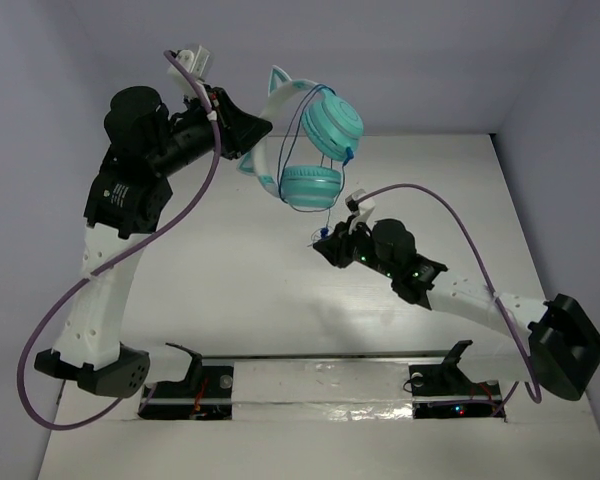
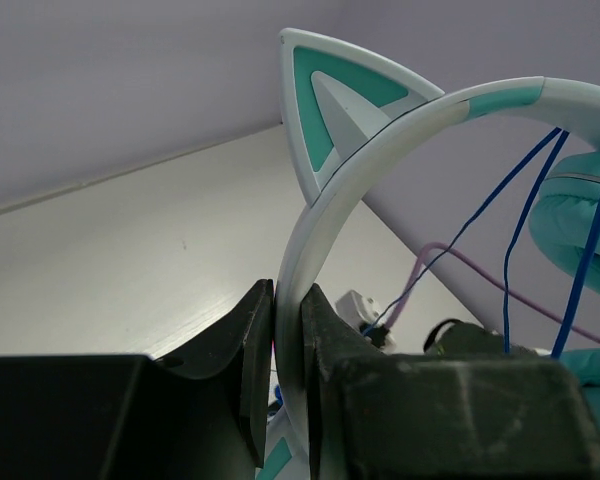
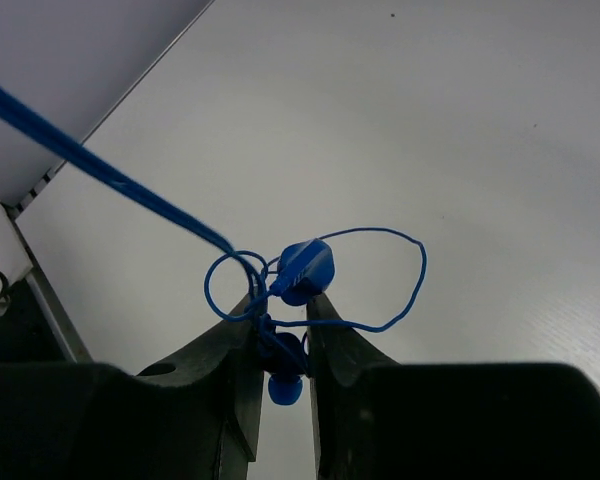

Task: Wrap the headphones

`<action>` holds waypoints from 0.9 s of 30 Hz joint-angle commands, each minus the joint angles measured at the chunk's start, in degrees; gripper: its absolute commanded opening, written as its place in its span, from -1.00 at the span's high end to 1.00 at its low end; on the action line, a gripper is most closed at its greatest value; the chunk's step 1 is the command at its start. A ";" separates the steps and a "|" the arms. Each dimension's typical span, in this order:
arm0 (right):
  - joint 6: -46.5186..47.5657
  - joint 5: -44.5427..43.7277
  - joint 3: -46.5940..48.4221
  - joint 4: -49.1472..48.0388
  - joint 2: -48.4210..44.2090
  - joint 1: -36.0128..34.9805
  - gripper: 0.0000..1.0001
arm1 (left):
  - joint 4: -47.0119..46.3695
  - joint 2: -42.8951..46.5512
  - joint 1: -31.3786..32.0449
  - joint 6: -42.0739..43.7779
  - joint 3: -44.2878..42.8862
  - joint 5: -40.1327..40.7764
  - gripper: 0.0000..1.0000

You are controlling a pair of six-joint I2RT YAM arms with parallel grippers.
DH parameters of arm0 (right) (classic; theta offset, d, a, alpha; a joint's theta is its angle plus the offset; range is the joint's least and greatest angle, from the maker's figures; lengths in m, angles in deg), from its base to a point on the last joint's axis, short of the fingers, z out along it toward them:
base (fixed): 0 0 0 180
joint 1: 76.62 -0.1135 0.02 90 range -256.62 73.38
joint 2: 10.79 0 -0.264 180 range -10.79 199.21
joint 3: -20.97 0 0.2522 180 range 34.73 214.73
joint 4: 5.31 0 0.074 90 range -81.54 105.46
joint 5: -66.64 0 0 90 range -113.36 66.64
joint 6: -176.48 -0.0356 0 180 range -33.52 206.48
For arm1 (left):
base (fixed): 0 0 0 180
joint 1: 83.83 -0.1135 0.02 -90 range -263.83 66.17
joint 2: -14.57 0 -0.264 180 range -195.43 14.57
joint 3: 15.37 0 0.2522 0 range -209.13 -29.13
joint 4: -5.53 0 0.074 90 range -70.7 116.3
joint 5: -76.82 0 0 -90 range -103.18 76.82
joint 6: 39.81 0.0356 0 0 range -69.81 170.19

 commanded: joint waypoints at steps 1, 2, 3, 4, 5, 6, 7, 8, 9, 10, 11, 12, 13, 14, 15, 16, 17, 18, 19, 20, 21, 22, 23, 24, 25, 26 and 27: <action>-5.37 1.25 -1.97 -3.02 -2.20 -0.36 0.97 | -8.44 -0.44 -0.23 -4.10 0.02 7.31 1.00; -5.73 0.99 -2.15 -2.66 -2.12 -1.14 0.98 | -9.25 -0.97 -0.23 -4.54 1.00 8.46 1.00; -6.17 0.81 -2.15 -2.23 -2.03 -1.76 0.99 | -10.21 -1.32 -0.23 -5.16 1.96 9.43 1.00; -6.43 0.37 -1.97 -0.92 -1.94 -2.38 0.99 | -12.31 -1.59 -0.23 -6.29 4.23 11.18 1.00; -6.78 -0.76 -1.71 0.05 -1.77 -3.25 0.99 | -12.94 -2.37 -0.23 -6.57 5.21 12.59 1.00; -6.79 -1.56 -1.36 0.93 -1.77 -5.18 1.00 | -13.38 -2.90 -0.23 -6.57 5.92 14.25 1.00; -6.79 -2.61 -0.75 3.21 -1.94 -6.24 1.00 | -13.38 -3.43 -0.23 -6.22 6.97 18.62 1.00; -7.05 -4.97 -0.39 4.62 -2.20 -7.38 1.00 | -13.82 -4.04 -0.23 -5.87 7.76 20.75 1.00; -7.05 -5.60 -0.04 5.85 -2.38 -8.61 1.00 | -14.43 -4.22 -0.23 -5.69 8.64 22.51 1.00; -7.14 -9.26 0.75 8.56 -2.64 -11.15 1.00 | -15.74 -4.49 -0.23 -5.86 10.48 25.05 1.00; -7.40 -10.95 1.28 10.07 -2.73 -12.39 1.00 | -16.37 -4.58 -0.23 -6.04 11.45 26.04 1.00; -7.75 -12.45 1.72 11.48 -2.82 -13.45 1.00 | -16.98 -4.67 -0.23 -6.22 12.25 26.92 1.00; -8.19 -13.77 2.16 14.01 -2.82 -15.11 1.00 | -18.38 -4.84 -0.23 -6.57 14.00 28.67 1.00; -8.98 -15.69 2.77 15.08 -3.08 -15.91 1.00 | -19.09 -4.93 -0.23 -6.83 14.88 28.94 1.00; -9.33 -16.50 3.04 15.88 -3.17 -16.70 1.00 | -19.62 -5.10 -0.75 -7.35 15.59 31.04 1.00; -9.77 -17.72 3.30 17.80 -3.26 -17.32 1.00 | -20.67 -5.19 -0.76 -7.71 16.99 32.62 1.00; -10.38 -18.95 3.74 18.77 -3.26 -18.63 1.00 | -21.29 -5.37 -0.76 -7.89 17.87 33.07 1.00; -10.56 -21.14 4.79 19.92 -3.17 -19.16 1.00 | -21.64 -5.63 -0.76 -7.97 18.40 33.51 1.00; -10.57 -22.21 5.41 22.80 -3.08 -19.87 1.00 | -22.17 -5.81 -0.76 -8.24 19.54 34.39 1.00; -10.65 -23.35 6.19 23.87 -3.17 -21.18 1.00 | -22.35 -6.07 -0.76 -8.15 20.16 35.53 1.00; -10.57 -25.10 7.68 24.93 -3.08 -21.89 1.00 | -22.70 -6.16 -0.76 -8.15 20.86 36.15 1.00; -10.31 -25.99 8.65 27.11 -2.91 -22.50 1.00 | -23.57 -6.25 -0.76 -8.15 22.52 37.20 1.00; -9.87 -26.95 9.71 28.53 -2.73 -23.21 1.00 | -23.84 -6.42 -0.76 -7.89 23.23 37.91 1.00; -9.60 -28.79 10.85 29.76 -2.12 -24.61 1.00 | -24.10 -6.60 -0.76 -7.89 23.94 38.43 1.00; -9.43 -29.59 13.65 32.64 -1.77 -25.32 1.00 | -24.46 -6.86 -0.76 -7.80 25.51 39.40 1.00; -8.47 -30.30 15.07 33.89 -1.33 -26.11 1.00 | -24.72 -7.39 -0.76 -7.71 26.31 40.02 1.00; -7.93 -31.09 16.47 35.03 -0.89 -27.24 1.00 | -25.07 -7.56 -0.76 -7.71 27.36 40.63 1.00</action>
